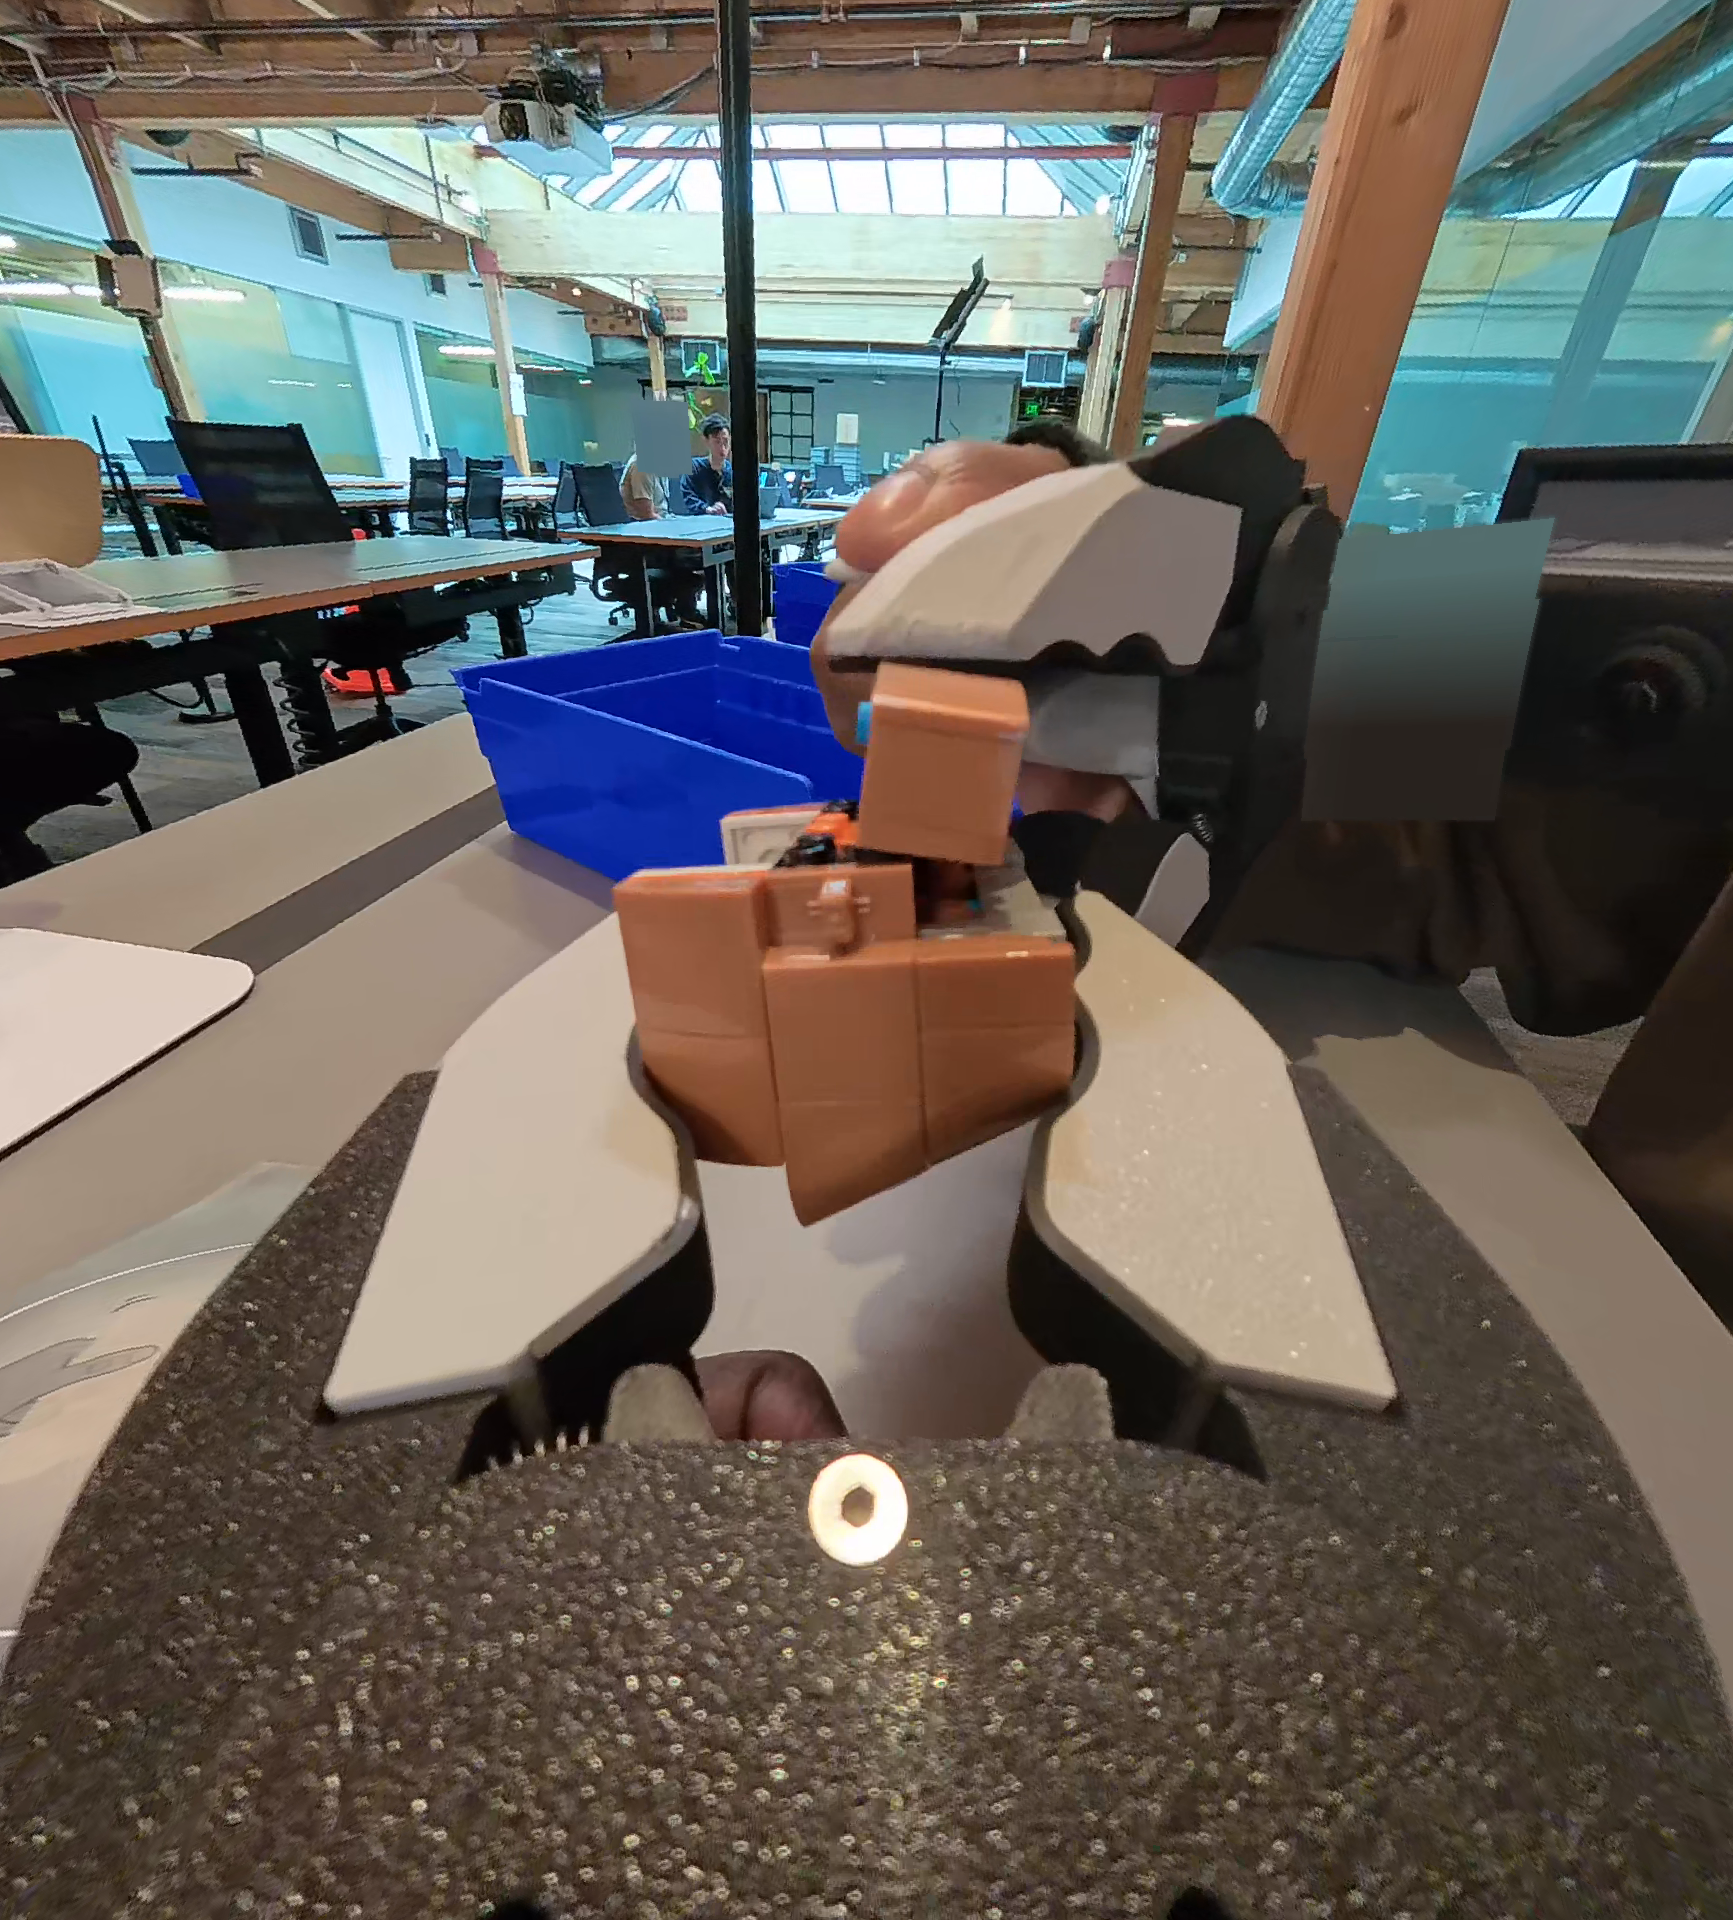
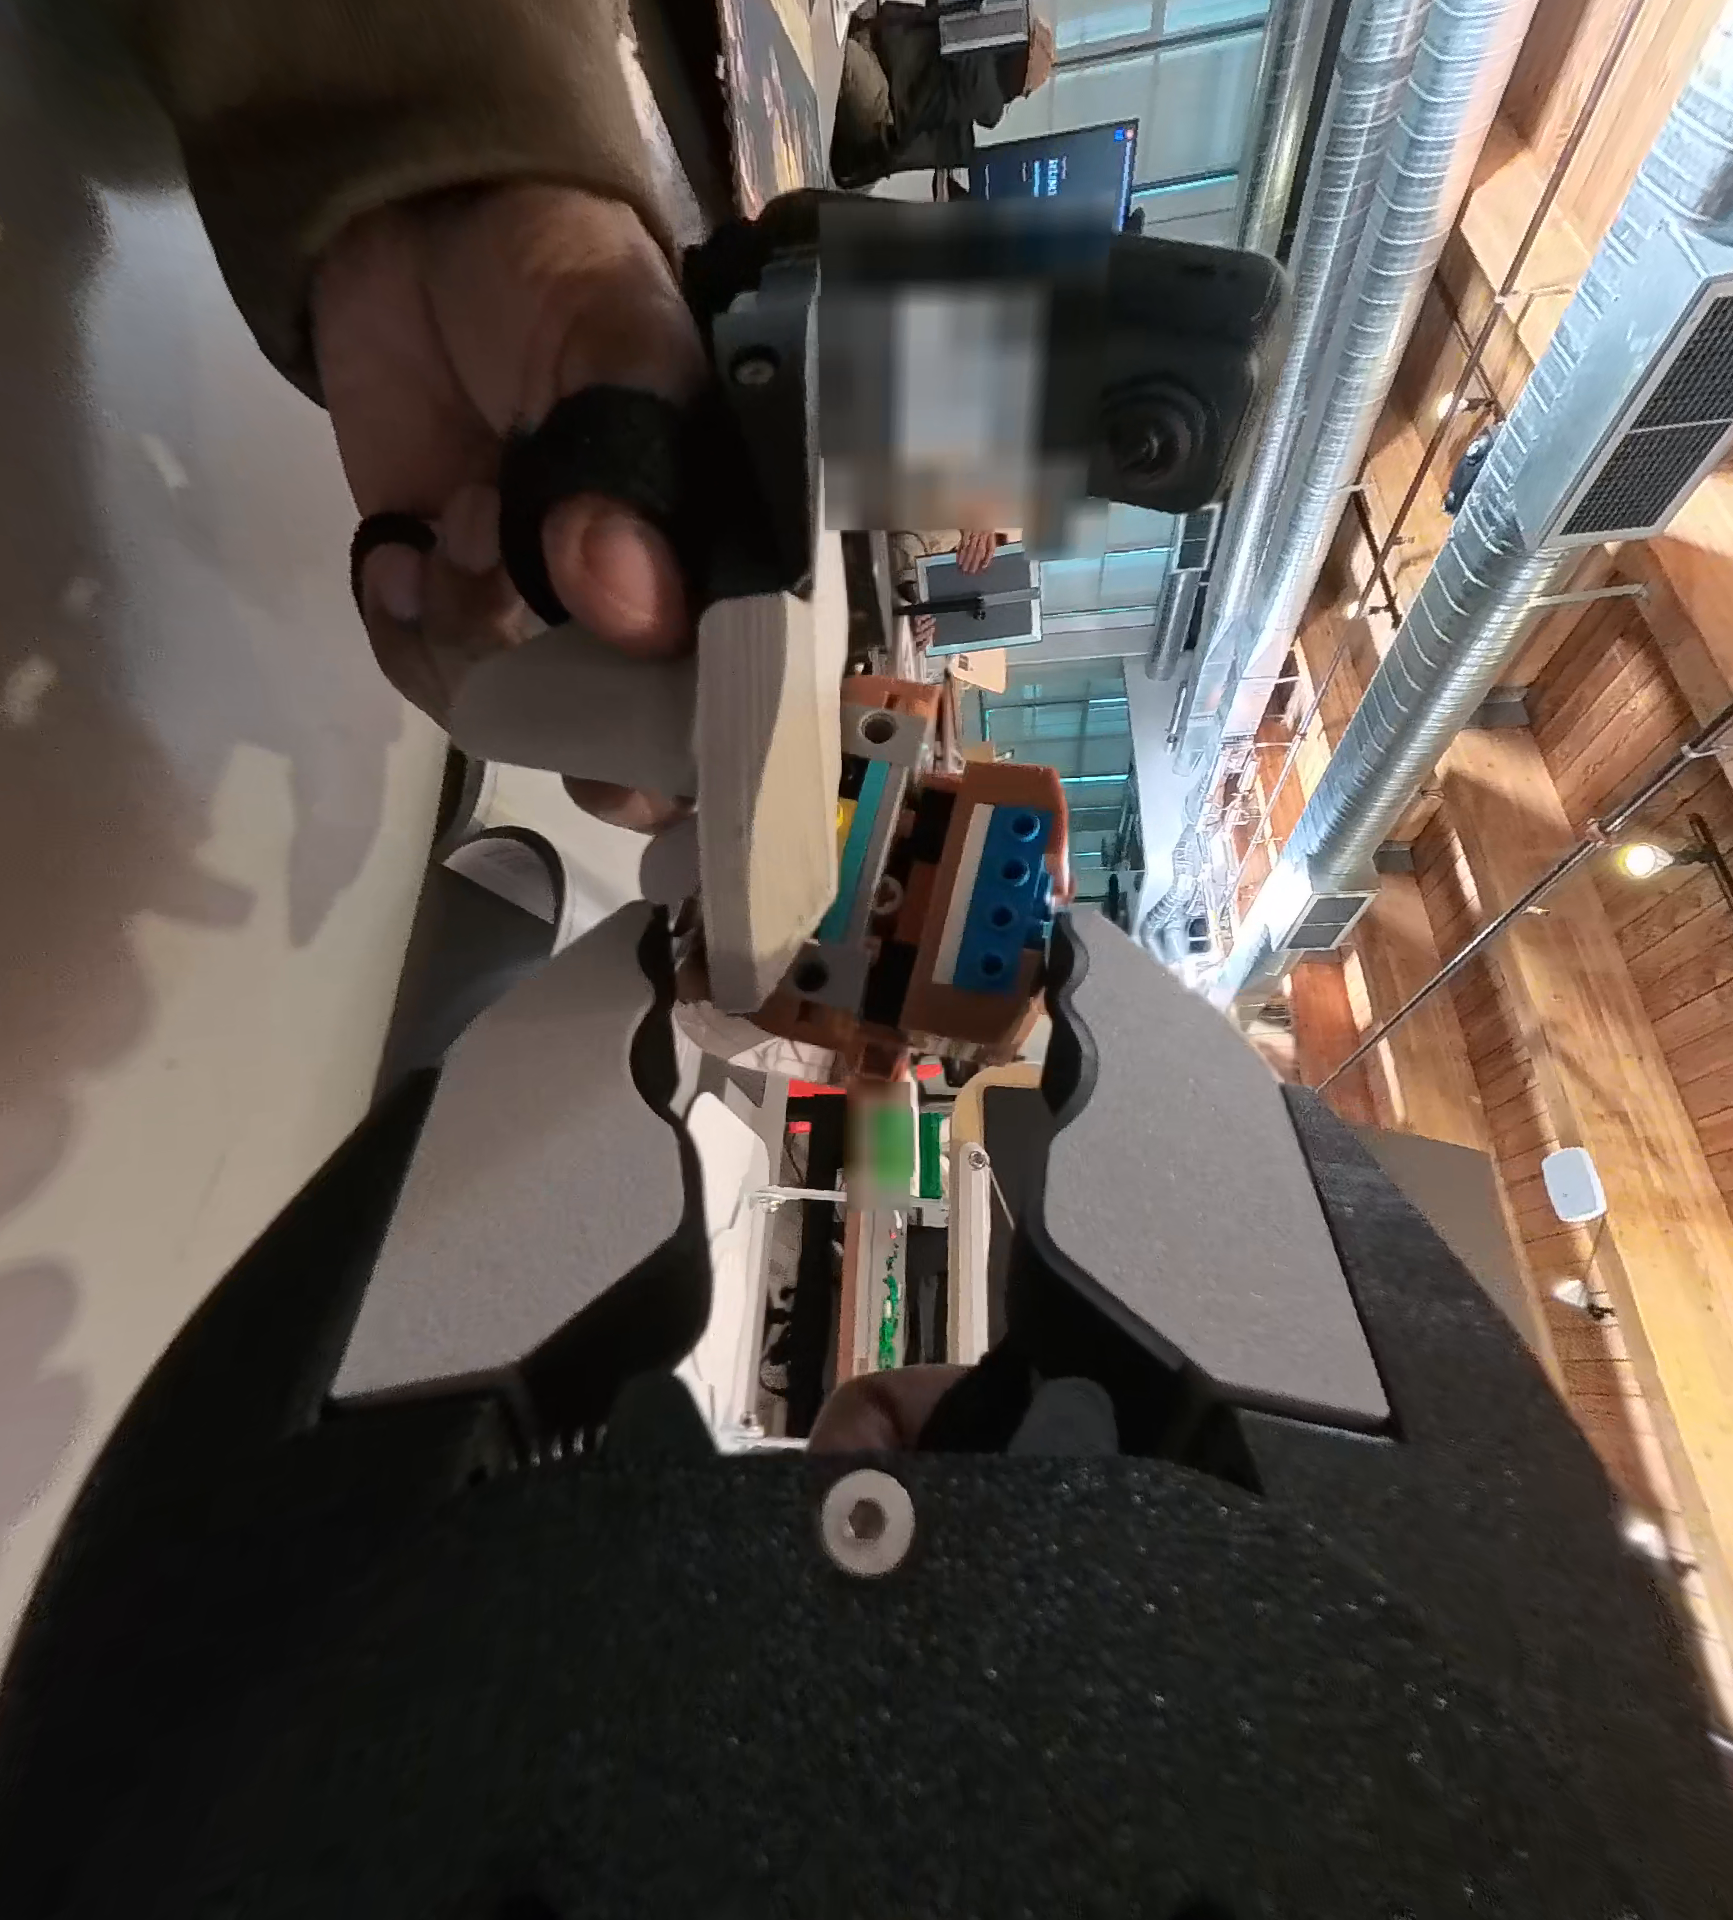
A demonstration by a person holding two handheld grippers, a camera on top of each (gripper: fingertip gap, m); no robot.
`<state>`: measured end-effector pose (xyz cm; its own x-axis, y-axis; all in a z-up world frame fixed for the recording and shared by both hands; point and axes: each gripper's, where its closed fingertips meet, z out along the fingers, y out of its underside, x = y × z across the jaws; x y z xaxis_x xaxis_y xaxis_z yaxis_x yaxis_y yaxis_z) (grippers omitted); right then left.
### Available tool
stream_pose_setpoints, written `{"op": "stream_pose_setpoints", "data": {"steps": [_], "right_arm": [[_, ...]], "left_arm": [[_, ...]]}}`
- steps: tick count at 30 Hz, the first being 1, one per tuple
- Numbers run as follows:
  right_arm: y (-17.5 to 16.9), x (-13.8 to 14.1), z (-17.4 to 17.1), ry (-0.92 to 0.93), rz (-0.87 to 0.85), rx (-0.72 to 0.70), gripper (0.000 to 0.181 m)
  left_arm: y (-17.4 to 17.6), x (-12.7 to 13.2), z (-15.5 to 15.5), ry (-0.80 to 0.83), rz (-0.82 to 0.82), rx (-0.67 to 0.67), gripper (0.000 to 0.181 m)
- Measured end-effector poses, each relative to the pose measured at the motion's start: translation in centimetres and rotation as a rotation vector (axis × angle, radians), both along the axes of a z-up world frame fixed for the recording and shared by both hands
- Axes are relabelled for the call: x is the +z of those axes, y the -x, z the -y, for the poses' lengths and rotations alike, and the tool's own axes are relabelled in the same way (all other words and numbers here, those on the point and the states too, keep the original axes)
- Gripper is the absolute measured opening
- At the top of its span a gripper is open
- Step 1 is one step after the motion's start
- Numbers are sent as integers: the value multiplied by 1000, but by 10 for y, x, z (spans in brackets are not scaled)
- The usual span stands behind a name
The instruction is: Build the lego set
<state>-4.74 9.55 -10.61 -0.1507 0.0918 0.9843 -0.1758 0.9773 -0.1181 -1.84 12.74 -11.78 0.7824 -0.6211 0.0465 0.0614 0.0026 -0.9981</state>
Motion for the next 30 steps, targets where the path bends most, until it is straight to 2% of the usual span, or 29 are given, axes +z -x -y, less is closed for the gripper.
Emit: {"op": "stream_pose_setpoints", "data": {"steps": [8, 15, 30], "right_arm": [[2, -8, -7, 5, 52, -57, 71], [4, -14, -19, -132, 22, -142, 74], [-2, -18, -11, -50, 86, -54, 74]], "left_arm": [[1, -6, -3, 14, 14, 10, 70], [1, -9, -4, 17, 41, 14, 70], [-10, -8, 5, 16, 61, -83, 70]]}}
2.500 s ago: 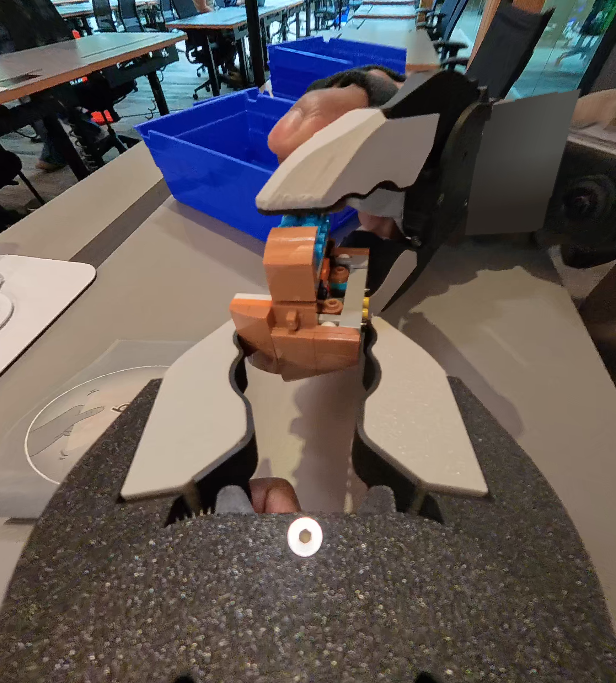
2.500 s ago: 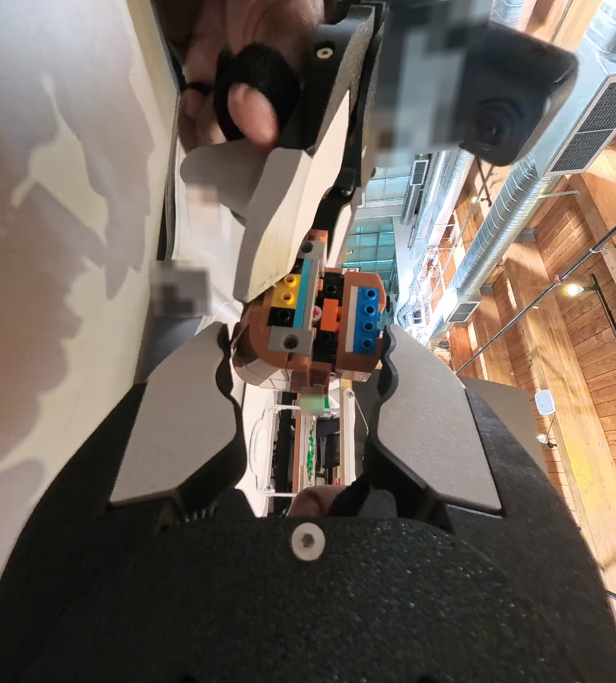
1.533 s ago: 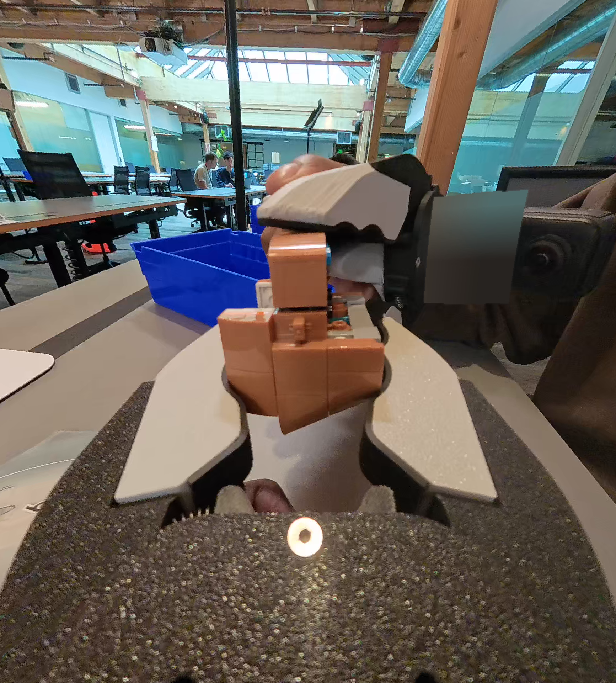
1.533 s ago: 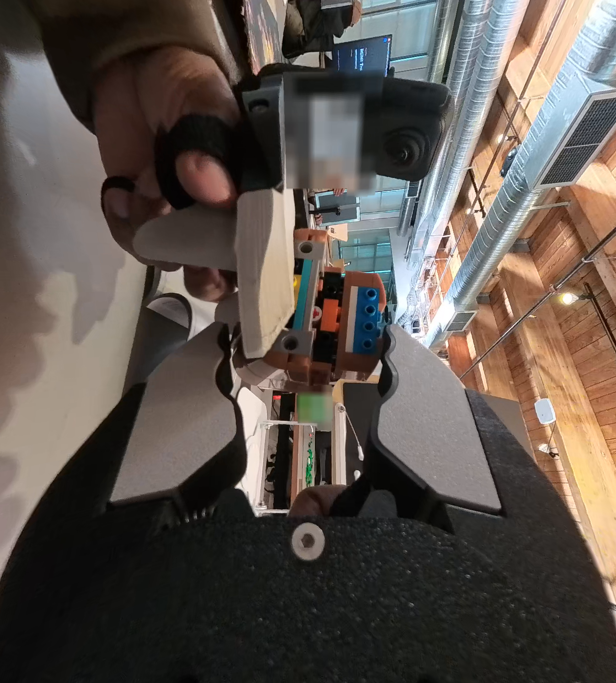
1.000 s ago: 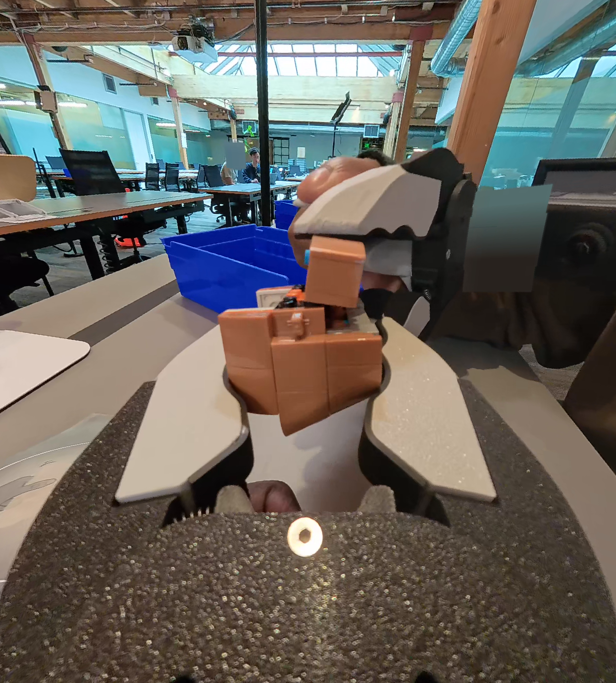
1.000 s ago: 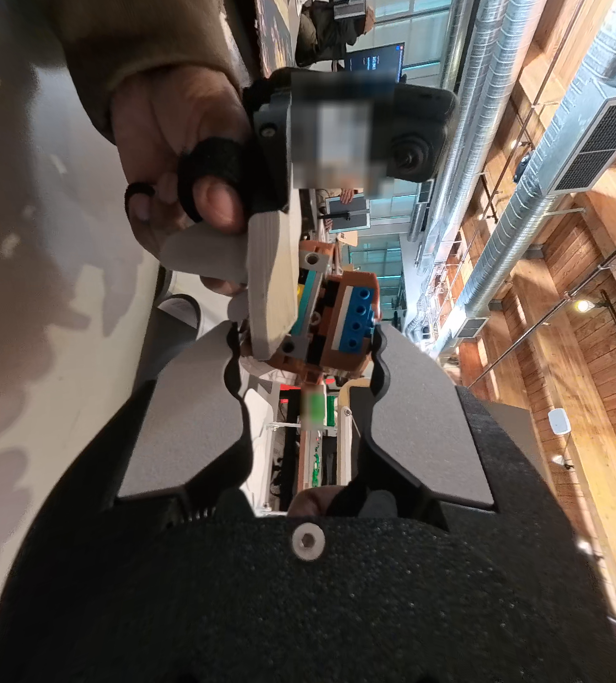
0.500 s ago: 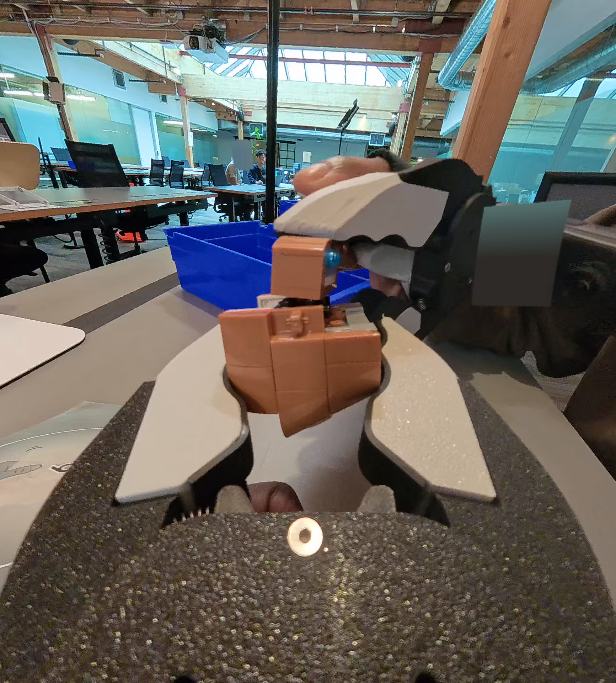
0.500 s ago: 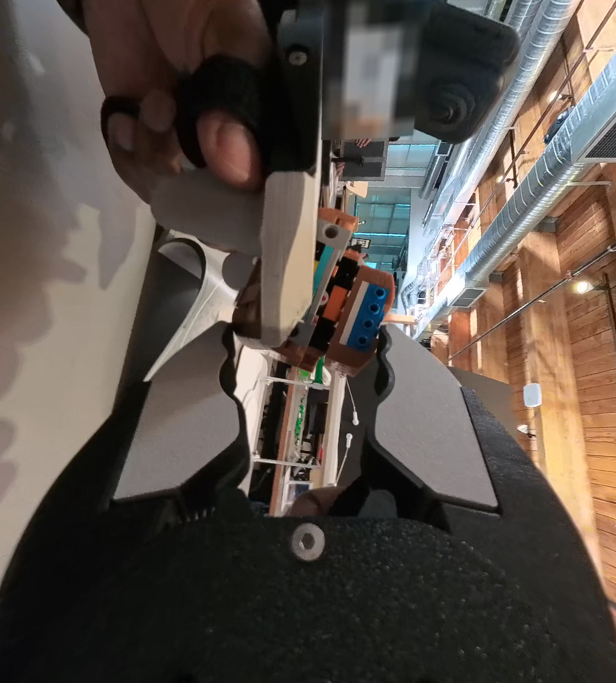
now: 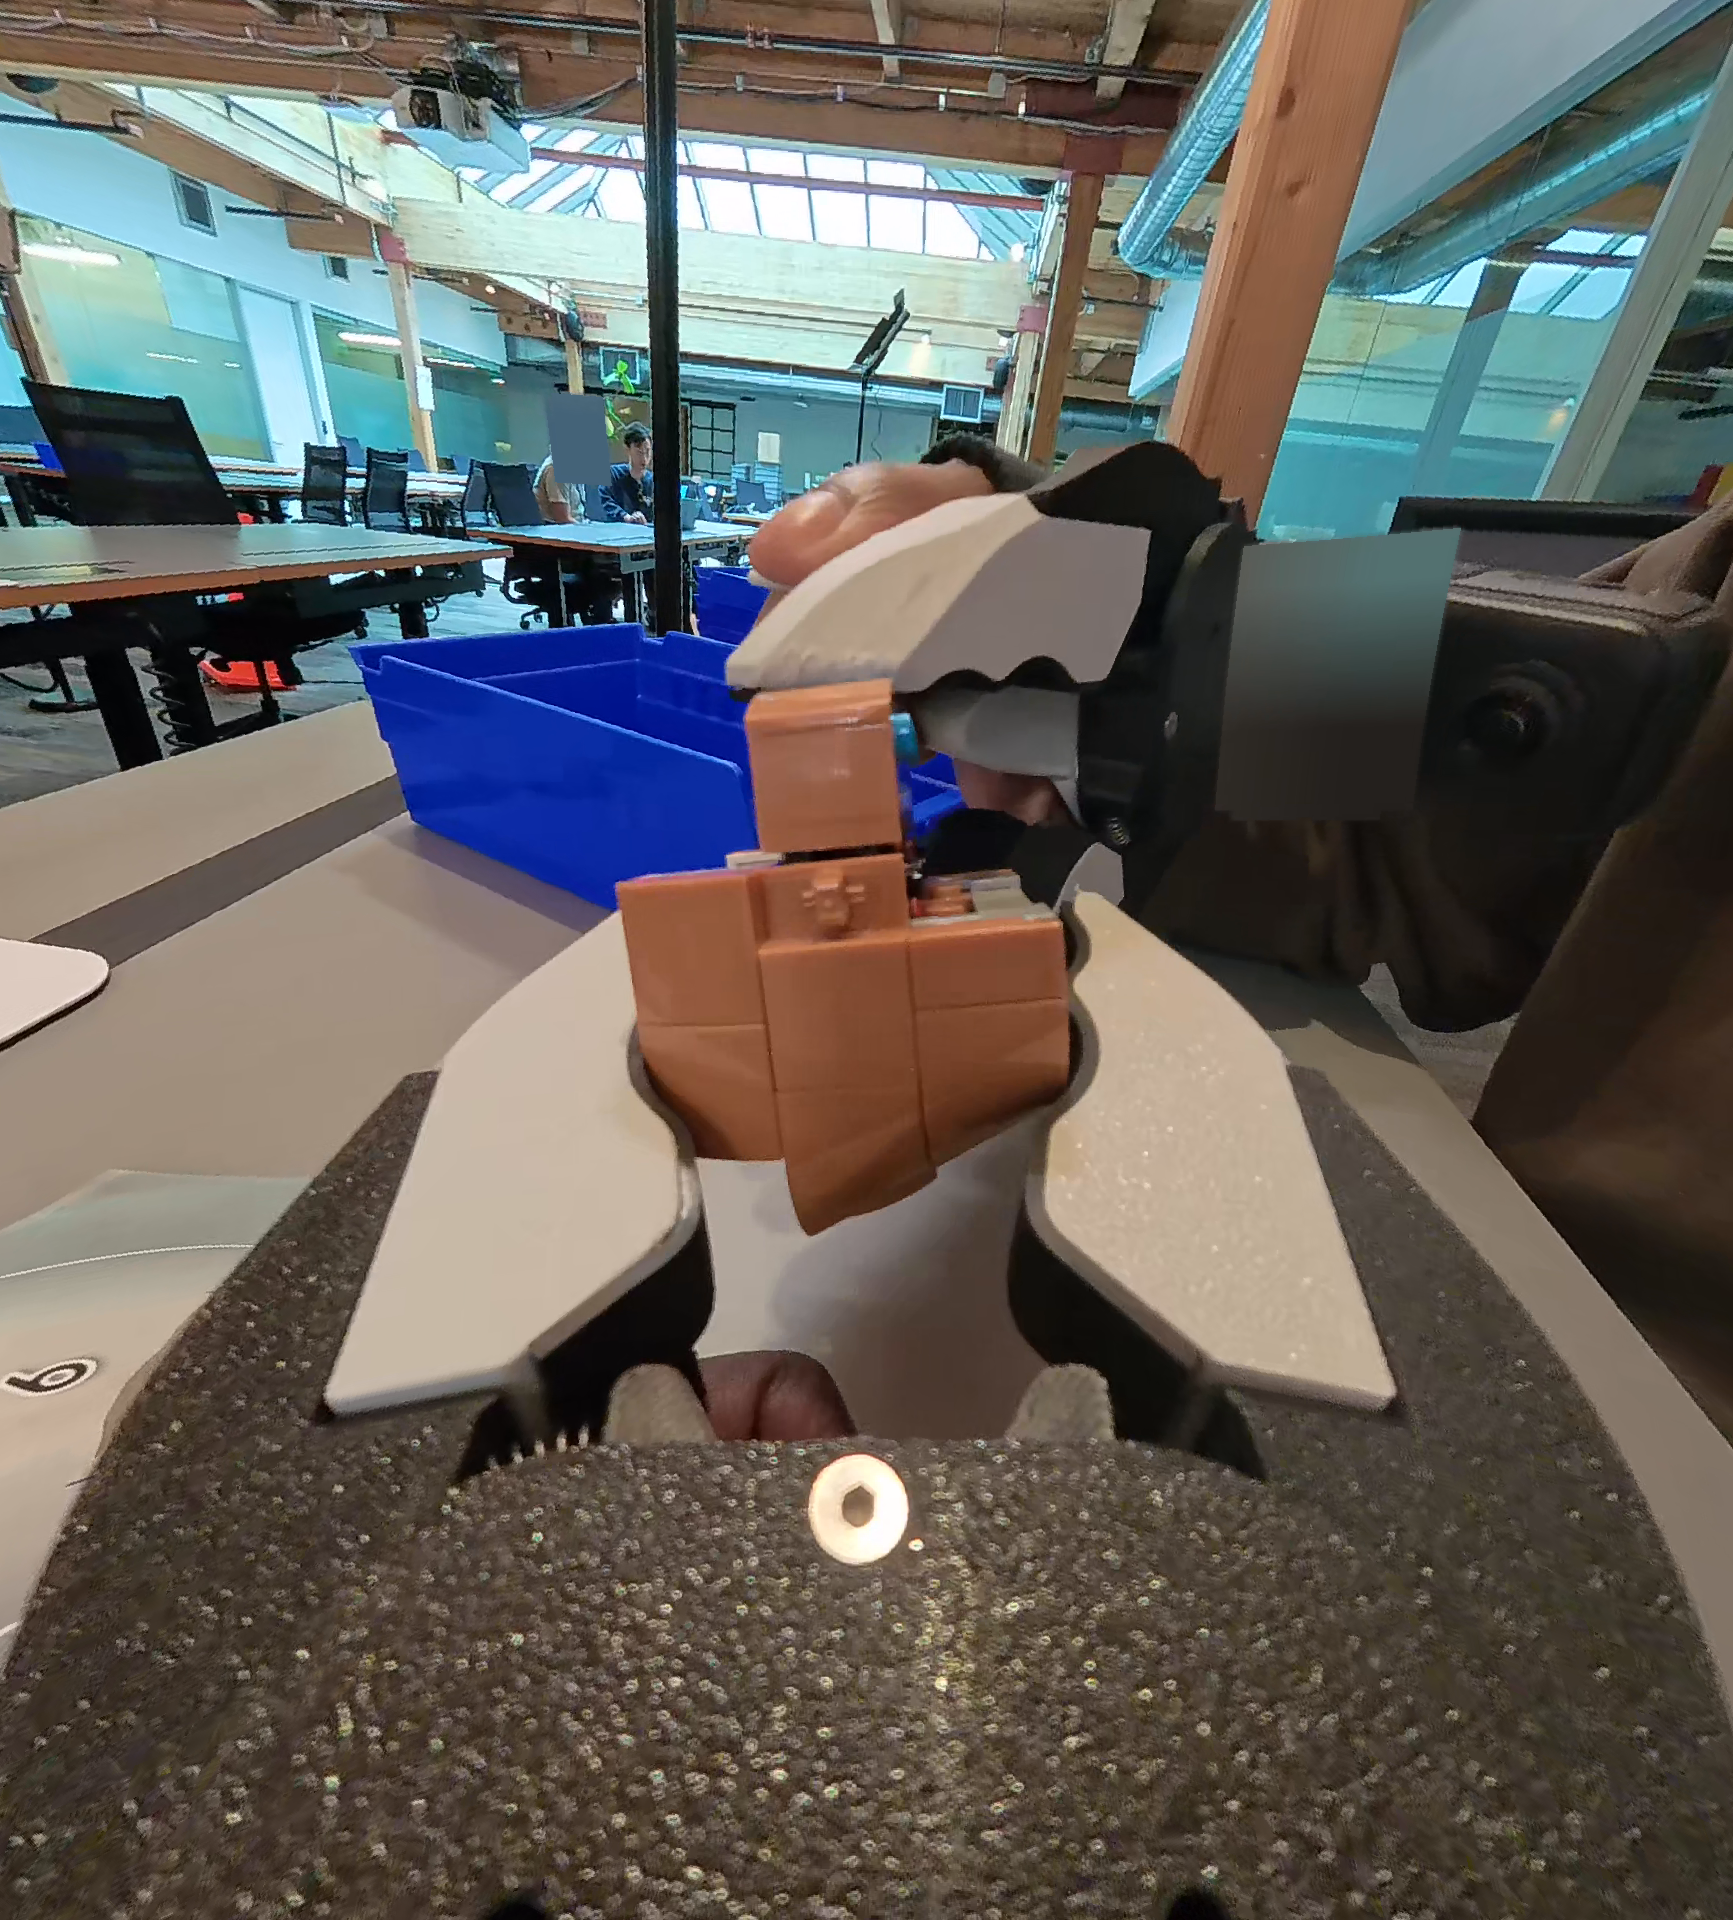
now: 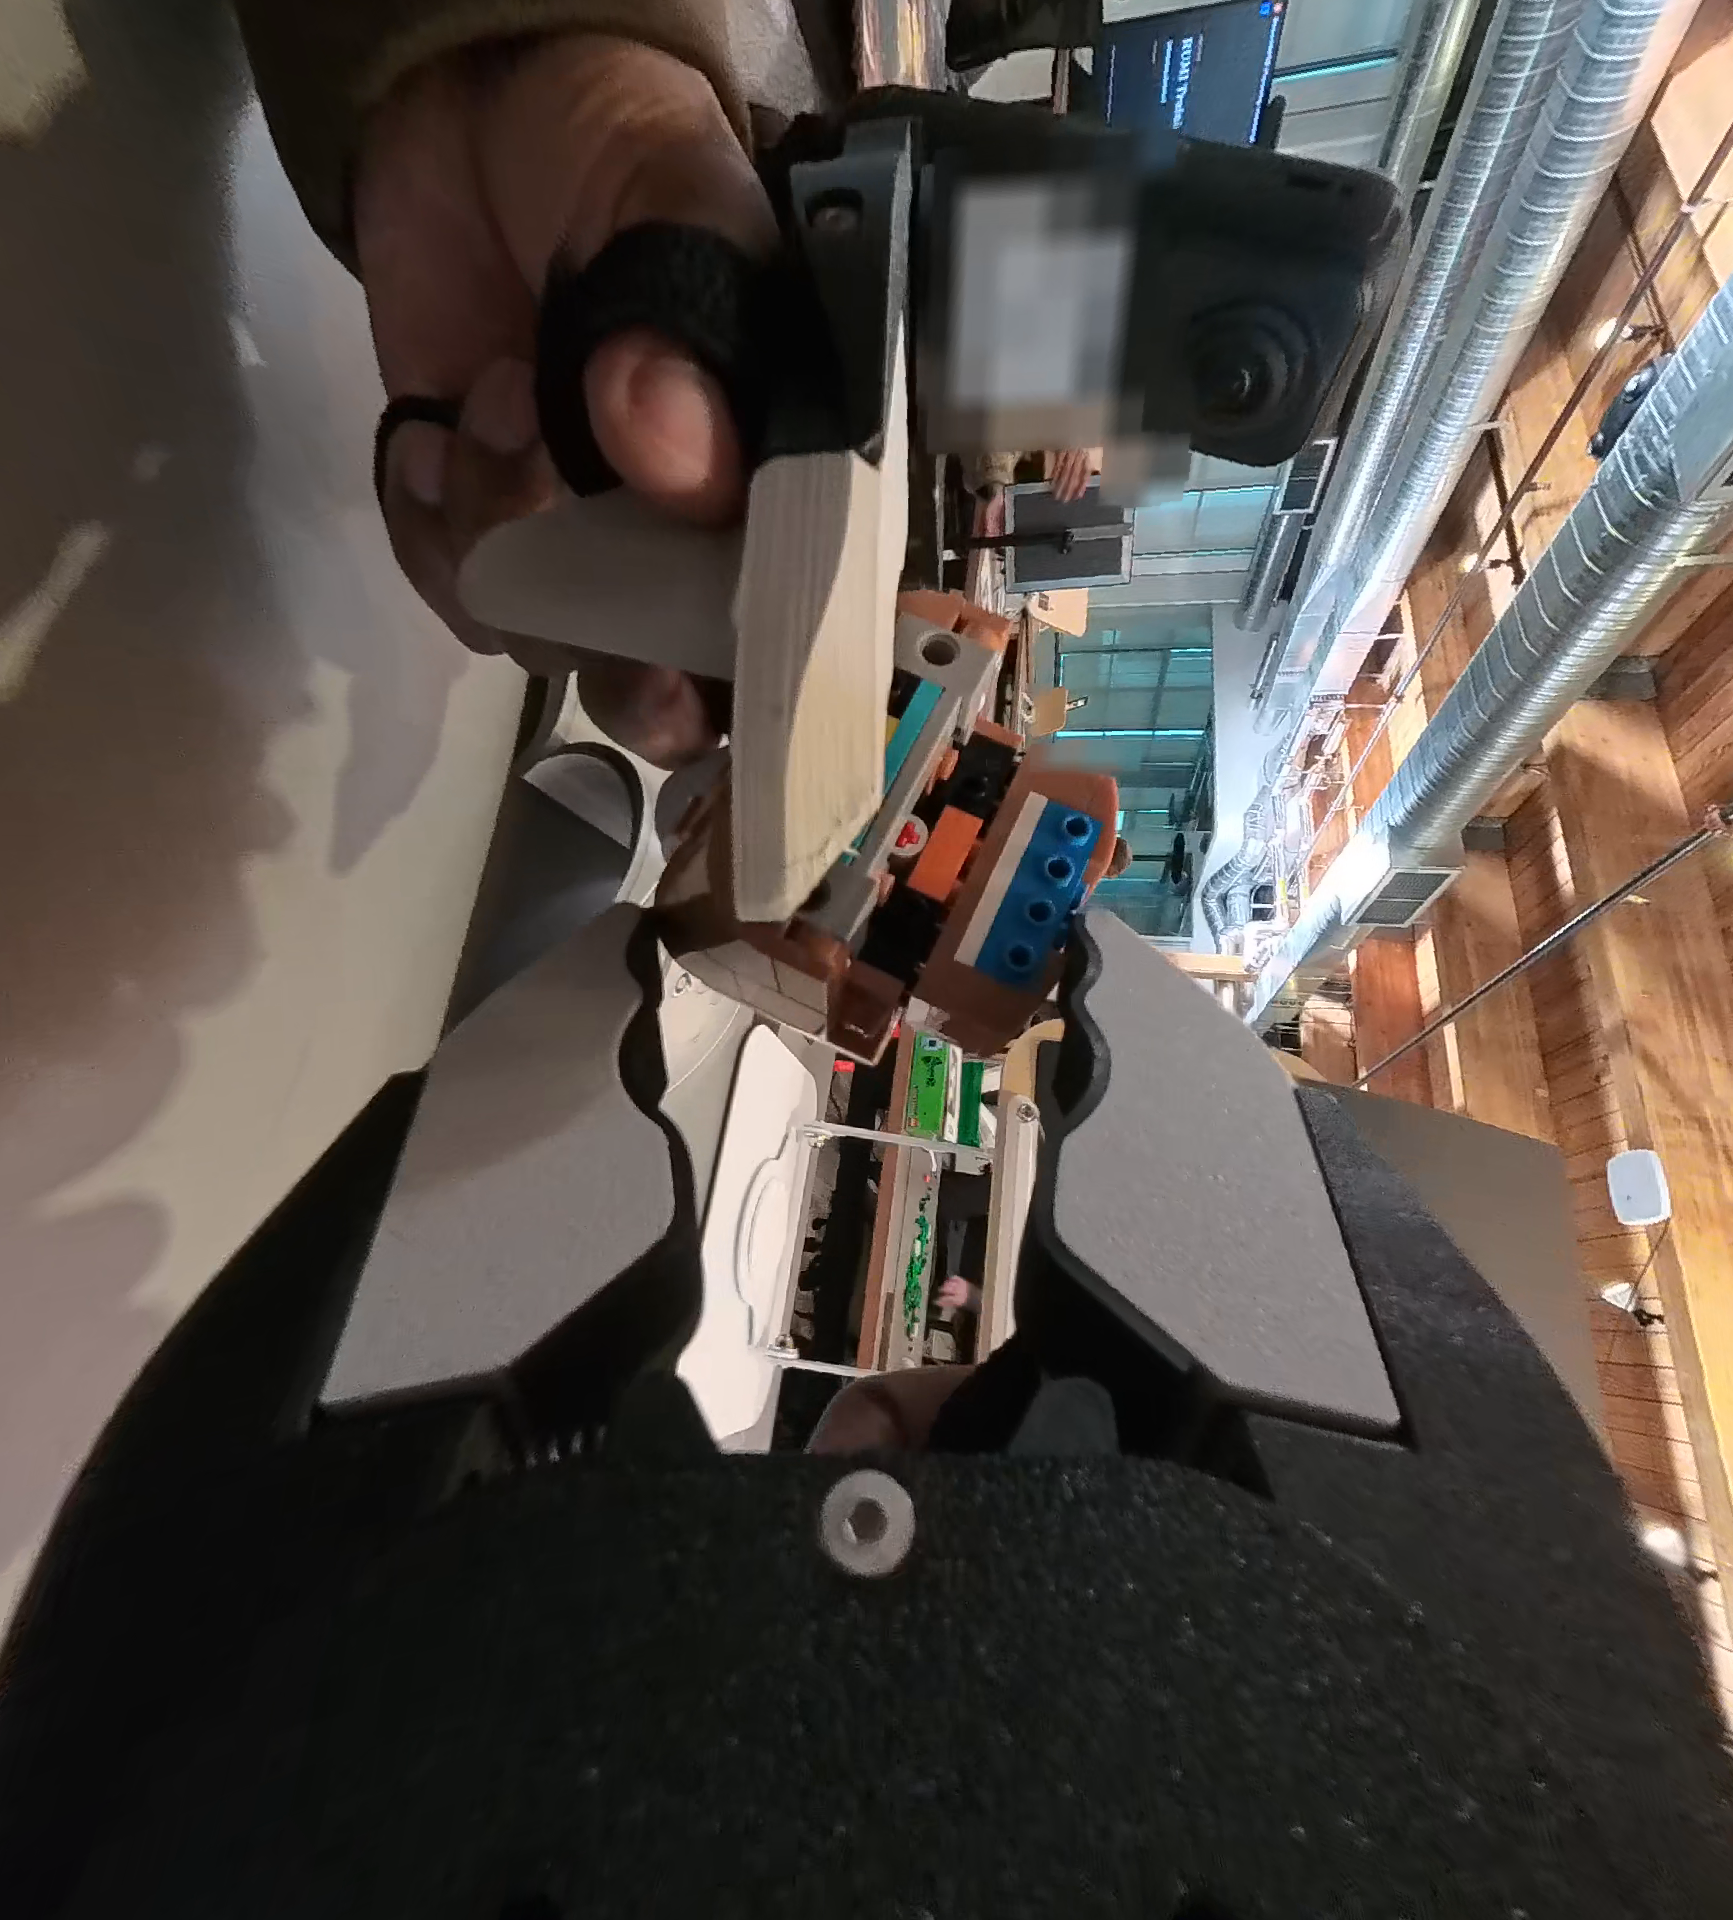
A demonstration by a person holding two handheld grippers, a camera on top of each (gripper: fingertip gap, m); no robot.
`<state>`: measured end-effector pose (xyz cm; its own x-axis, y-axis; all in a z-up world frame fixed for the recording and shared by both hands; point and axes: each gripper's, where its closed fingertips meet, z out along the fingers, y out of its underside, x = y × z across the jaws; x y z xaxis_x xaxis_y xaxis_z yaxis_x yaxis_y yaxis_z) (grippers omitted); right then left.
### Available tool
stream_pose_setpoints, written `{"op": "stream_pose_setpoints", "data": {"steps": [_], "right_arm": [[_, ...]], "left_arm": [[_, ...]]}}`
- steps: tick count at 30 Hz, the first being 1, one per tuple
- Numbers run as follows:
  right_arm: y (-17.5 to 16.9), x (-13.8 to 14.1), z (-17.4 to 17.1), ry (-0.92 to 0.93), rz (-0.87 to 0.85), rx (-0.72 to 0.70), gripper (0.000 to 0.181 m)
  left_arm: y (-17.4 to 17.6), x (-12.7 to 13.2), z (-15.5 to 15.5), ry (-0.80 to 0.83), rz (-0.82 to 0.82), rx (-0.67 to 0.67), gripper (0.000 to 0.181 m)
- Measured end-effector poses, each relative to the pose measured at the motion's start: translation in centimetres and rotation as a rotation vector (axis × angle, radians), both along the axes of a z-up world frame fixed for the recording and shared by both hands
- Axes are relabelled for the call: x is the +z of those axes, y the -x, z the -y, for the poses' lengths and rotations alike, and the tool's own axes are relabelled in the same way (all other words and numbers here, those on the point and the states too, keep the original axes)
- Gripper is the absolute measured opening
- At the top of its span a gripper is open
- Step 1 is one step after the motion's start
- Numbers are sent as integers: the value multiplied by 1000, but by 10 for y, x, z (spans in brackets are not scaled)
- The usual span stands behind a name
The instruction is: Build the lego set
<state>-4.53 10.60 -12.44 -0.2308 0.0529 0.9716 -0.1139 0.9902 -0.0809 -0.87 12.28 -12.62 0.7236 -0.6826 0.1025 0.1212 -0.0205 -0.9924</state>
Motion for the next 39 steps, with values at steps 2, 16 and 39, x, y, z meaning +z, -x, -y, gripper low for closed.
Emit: {"op": "stream_pose_setpoints", "data": {"steps": [2, 16, 39], "right_arm": [[1, 0, 0, 5, -3, -2, 74], [2, 1, -1, 40, 0, -6, 73], [7, 0, -5, -3, -20, -44, 72]], "left_arm": [[1, 0, 0, -1, 4, 4, 70], [2, 3, -2, -5, 25, 23, 70], [6, 1, -5, 6, 26, 60, 69]]}}
